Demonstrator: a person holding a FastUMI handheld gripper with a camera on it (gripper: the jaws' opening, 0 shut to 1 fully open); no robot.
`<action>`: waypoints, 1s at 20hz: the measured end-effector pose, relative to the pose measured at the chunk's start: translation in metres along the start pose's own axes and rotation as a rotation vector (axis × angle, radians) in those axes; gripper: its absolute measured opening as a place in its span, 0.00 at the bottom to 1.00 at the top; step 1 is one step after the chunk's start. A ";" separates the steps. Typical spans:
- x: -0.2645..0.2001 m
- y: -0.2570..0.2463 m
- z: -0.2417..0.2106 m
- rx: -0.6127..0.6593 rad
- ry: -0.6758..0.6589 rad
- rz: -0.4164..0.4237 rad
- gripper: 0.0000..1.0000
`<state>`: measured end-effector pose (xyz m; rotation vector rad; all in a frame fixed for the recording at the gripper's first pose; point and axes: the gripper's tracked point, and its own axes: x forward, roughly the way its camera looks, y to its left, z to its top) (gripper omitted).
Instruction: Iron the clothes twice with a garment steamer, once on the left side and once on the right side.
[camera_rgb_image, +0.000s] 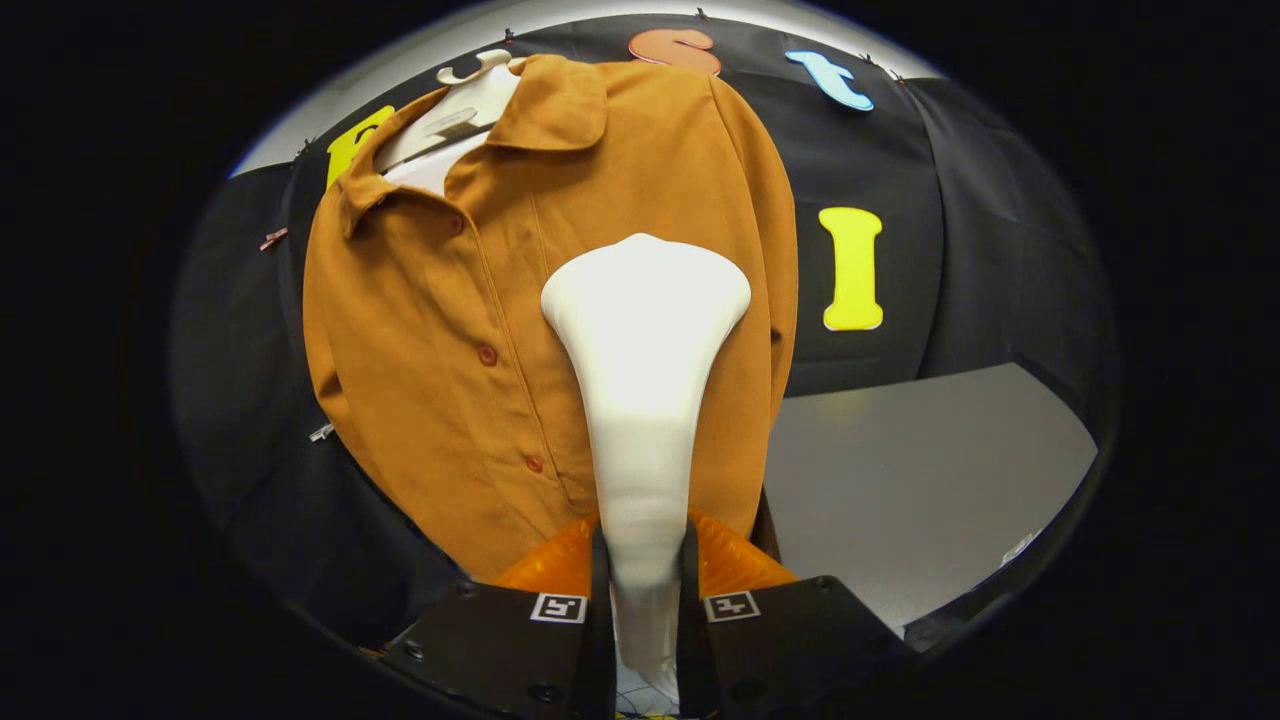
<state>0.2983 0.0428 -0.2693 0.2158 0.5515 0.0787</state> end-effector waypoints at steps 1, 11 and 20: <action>0.002 0.000 -0.010 0.004 0.017 -0.001 0.28; 0.024 0.000 -0.109 0.005 0.120 -0.065 0.27; 0.035 0.005 -0.175 0.056 0.170 -0.127 0.28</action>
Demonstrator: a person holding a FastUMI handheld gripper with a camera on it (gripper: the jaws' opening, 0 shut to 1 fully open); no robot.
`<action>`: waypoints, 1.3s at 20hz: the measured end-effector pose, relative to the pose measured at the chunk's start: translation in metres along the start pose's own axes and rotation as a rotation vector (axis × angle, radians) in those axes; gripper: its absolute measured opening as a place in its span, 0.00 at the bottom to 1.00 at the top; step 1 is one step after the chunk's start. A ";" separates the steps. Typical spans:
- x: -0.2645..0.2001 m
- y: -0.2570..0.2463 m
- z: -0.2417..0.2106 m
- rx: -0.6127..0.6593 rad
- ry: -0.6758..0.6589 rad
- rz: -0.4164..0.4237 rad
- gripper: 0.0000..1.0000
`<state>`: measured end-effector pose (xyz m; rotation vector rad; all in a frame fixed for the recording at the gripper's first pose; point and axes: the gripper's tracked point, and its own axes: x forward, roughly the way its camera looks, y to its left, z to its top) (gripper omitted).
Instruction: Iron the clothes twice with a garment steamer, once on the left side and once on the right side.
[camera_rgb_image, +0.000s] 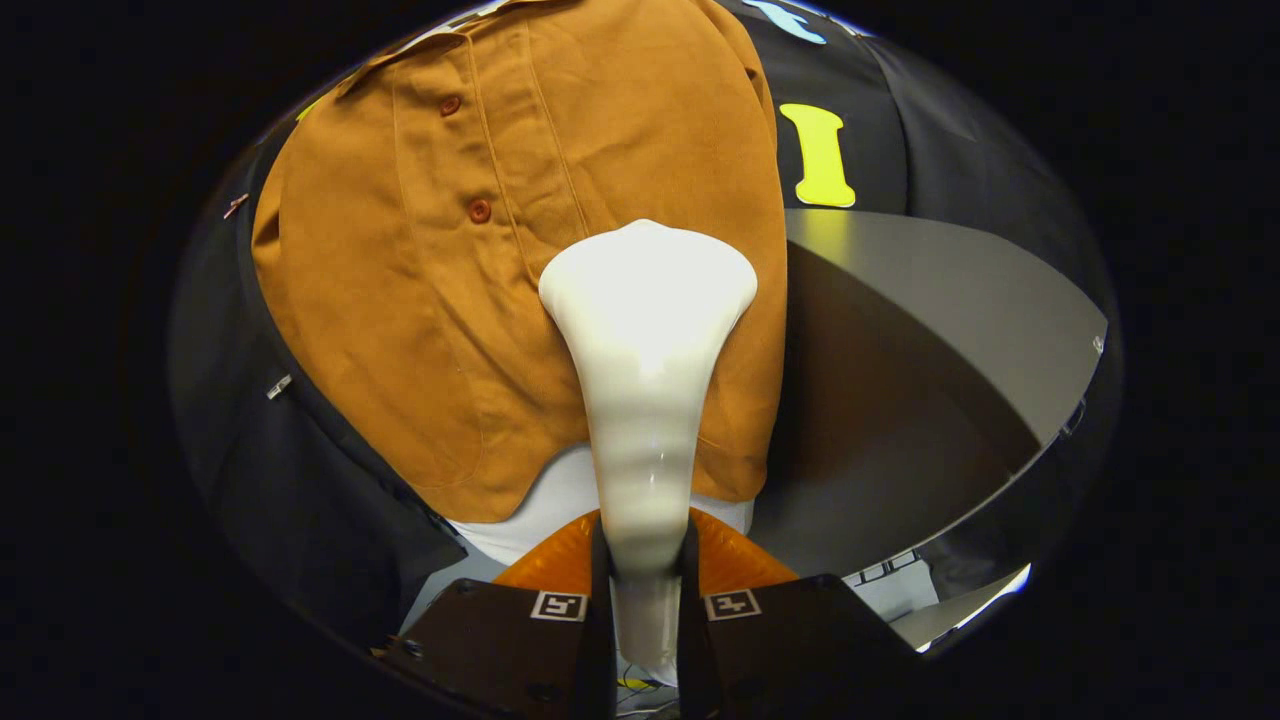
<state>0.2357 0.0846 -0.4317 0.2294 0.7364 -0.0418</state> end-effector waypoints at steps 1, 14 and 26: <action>0.003 0.001 -0.008 -0.005 0.009 -0.005 0.28; 0.002 -0.004 -0.072 -0.044 0.083 -0.051 0.28; -0.107 0.042 0.027 -0.135 -0.109 0.030 0.27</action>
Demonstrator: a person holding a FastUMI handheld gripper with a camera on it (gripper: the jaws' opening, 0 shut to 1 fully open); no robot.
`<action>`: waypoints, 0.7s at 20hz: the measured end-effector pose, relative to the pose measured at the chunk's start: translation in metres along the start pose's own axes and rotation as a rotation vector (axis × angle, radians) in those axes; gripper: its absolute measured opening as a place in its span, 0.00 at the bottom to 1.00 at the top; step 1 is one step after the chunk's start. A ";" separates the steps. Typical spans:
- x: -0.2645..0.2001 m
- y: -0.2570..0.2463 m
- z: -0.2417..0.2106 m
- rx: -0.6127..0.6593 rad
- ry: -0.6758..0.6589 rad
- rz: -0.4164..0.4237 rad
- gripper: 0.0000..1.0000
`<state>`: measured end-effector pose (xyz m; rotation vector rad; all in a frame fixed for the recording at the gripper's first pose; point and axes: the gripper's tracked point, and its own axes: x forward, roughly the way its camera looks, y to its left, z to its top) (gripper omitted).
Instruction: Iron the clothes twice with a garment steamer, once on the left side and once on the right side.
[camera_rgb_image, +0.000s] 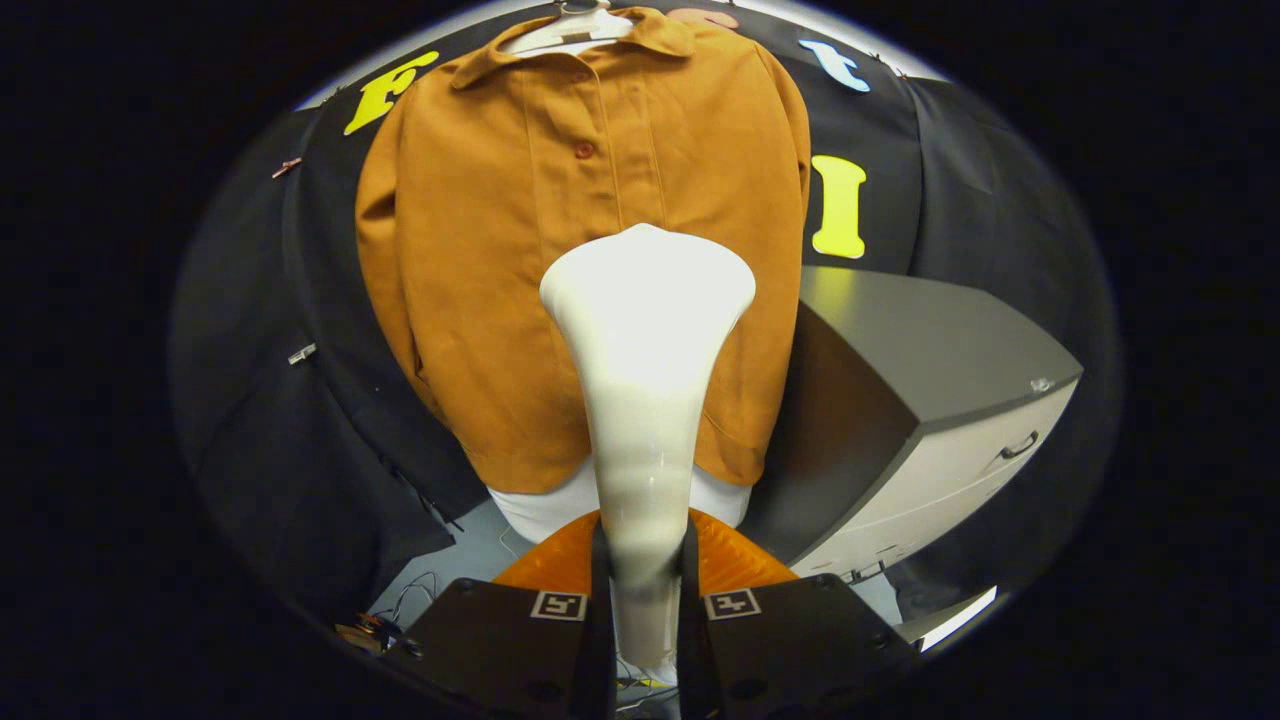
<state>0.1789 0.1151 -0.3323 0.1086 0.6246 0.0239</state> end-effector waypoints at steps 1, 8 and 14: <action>-0.005 0.006 0.013 -0.003 -0.015 0.006 0.28; -0.016 0.056 0.092 -0.033 -0.102 0.052 0.27; 0.002 0.101 0.132 -0.060 -0.139 0.074 0.27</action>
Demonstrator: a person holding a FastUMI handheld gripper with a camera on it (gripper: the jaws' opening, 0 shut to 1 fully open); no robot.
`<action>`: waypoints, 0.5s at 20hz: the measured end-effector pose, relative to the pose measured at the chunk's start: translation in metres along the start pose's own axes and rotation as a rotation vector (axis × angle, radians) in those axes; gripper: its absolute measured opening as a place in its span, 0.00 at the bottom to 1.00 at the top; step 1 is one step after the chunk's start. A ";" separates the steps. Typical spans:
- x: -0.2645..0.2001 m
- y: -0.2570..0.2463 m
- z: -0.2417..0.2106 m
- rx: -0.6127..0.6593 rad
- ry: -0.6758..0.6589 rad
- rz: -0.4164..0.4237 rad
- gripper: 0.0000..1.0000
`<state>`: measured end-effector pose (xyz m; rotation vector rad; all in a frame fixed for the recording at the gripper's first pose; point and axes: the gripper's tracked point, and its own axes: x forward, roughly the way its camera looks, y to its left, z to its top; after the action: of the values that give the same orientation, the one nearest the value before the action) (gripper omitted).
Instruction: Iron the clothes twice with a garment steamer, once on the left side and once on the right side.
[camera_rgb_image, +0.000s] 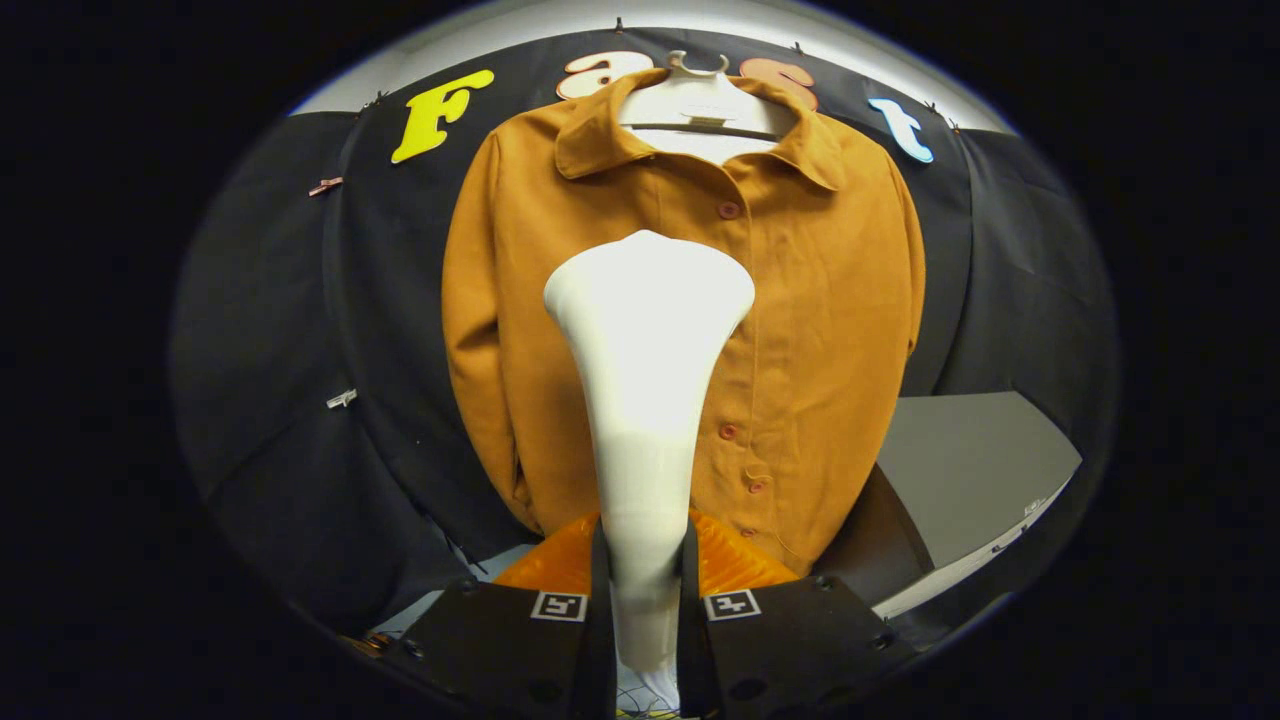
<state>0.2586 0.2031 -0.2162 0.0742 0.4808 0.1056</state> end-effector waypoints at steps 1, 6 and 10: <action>0.005 0.006 0.006 -0.005 -0.008 0.001 0.27; 0.027 0.028 0.038 -0.009 -0.054 0.001 0.27; 0.042 0.032 0.053 -0.006 -0.082 -0.013 0.27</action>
<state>0.3178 0.2376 -0.1857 0.0694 0.3989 0.0913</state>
